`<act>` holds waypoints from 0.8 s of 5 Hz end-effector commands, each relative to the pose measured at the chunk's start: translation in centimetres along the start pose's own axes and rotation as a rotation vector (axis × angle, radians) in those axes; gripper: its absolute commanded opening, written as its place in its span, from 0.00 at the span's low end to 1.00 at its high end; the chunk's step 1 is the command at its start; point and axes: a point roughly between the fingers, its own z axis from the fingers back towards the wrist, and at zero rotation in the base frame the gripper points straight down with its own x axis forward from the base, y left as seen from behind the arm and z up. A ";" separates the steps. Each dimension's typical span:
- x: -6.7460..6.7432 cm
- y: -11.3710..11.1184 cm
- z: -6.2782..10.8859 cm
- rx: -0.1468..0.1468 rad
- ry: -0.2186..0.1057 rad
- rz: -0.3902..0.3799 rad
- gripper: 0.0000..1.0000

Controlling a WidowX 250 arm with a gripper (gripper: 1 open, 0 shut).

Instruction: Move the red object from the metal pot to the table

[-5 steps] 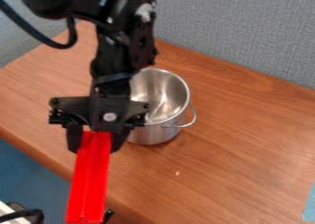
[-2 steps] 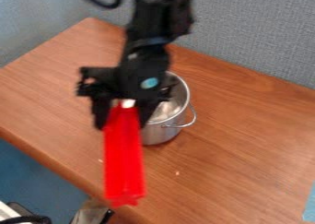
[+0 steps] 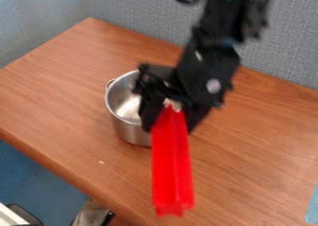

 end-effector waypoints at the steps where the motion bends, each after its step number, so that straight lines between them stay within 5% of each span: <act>1: 1.7 2.6 -1.4 -0.026 0.068 -0.100 0.00; 3: 1.5 6.6 -6.4 -0.069 0.071 -0.118 0.00; 4: 2.1 5.9 -6.7 -0.029 0.074 -0.135 0.00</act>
